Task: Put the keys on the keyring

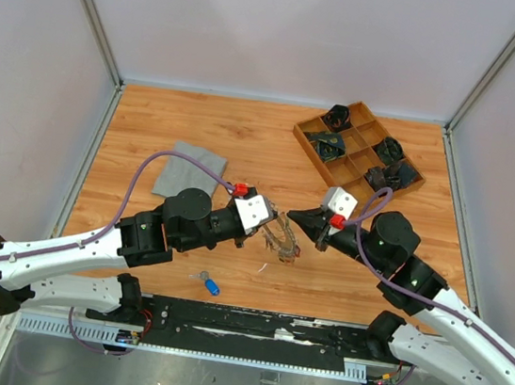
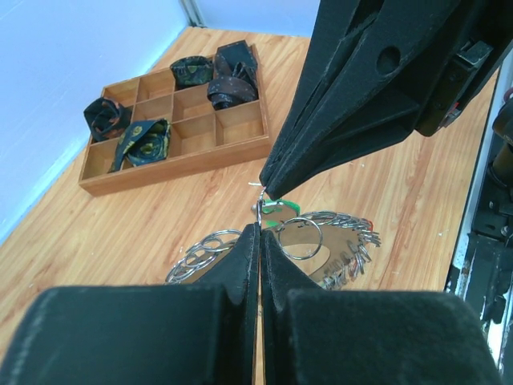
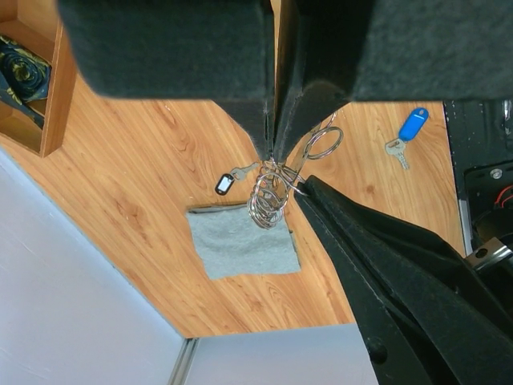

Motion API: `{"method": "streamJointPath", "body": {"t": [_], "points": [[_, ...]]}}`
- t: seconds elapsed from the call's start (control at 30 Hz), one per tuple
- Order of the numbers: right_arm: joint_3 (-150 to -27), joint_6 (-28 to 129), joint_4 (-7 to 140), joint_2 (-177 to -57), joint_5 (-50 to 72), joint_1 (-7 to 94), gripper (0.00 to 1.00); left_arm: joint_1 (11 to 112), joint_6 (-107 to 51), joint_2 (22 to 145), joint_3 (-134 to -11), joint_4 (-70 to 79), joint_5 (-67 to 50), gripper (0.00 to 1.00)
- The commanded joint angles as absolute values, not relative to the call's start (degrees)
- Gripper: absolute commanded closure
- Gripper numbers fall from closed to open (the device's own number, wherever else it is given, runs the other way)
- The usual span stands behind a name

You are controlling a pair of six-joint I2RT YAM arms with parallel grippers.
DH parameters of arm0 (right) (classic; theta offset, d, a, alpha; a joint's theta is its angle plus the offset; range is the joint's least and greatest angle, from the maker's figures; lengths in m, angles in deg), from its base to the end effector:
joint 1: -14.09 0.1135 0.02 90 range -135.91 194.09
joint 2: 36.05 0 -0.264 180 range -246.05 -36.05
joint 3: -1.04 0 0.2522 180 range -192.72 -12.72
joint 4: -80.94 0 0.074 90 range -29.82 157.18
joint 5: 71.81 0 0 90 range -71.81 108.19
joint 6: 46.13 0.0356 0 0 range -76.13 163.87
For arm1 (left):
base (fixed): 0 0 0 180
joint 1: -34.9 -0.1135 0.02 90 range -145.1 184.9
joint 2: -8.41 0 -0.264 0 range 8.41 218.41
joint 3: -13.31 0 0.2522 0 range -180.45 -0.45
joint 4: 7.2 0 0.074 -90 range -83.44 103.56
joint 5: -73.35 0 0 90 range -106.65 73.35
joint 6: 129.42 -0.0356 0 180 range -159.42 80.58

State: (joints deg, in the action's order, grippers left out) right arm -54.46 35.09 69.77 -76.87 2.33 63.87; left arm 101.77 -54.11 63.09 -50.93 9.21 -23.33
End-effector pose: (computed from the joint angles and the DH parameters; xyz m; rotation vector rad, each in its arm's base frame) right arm 0.1038 0.1378 0.3566 -0.9559 1.2366 0.7774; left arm 0.0921 -0.2050 0.3577 1.0568 1.3616 -0.5813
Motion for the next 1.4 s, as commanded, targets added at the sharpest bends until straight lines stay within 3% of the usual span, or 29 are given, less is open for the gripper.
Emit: {"method": "streamJointPath", "body": {"t": [0.0,0.17,0.33,0.53,1.03,1.37], "points": [[-55.32,35.96,69.74,-77.38,4.34,63.66,0.99,101.76,-54.22,62.02,-53.63,4.27,-22.30,0.99],[-55.61,36.05,69.72,-78.08,4.74,63.66,0.96,101.77,-53.94,61.70,-53.50,4.11,-21.36,0.99],[-55.68,34.34,69.45,-76.09,5.17,63.71,0.79,101.73,-52.52,60.88,-52.74,3.14,-20.89,1.00],[-55.69,31.10,69.91,-72.32,1.11,63.67,0.68,101.77,-48.18,58.07,-49.85,0.06,-20.96,1.00],[-59.89,39.23,76.67,-75.25,-22.10,63.66,0.68,101.77,-37.25,46.53,-39.95,-10.67,-12.87,1.00],[-62.43,44.28,78.00,-78.76,-26.76,63.73,0.69,101.71,-37.28,45.59,-40.60,-9.93,-4.67,1.00]]}}
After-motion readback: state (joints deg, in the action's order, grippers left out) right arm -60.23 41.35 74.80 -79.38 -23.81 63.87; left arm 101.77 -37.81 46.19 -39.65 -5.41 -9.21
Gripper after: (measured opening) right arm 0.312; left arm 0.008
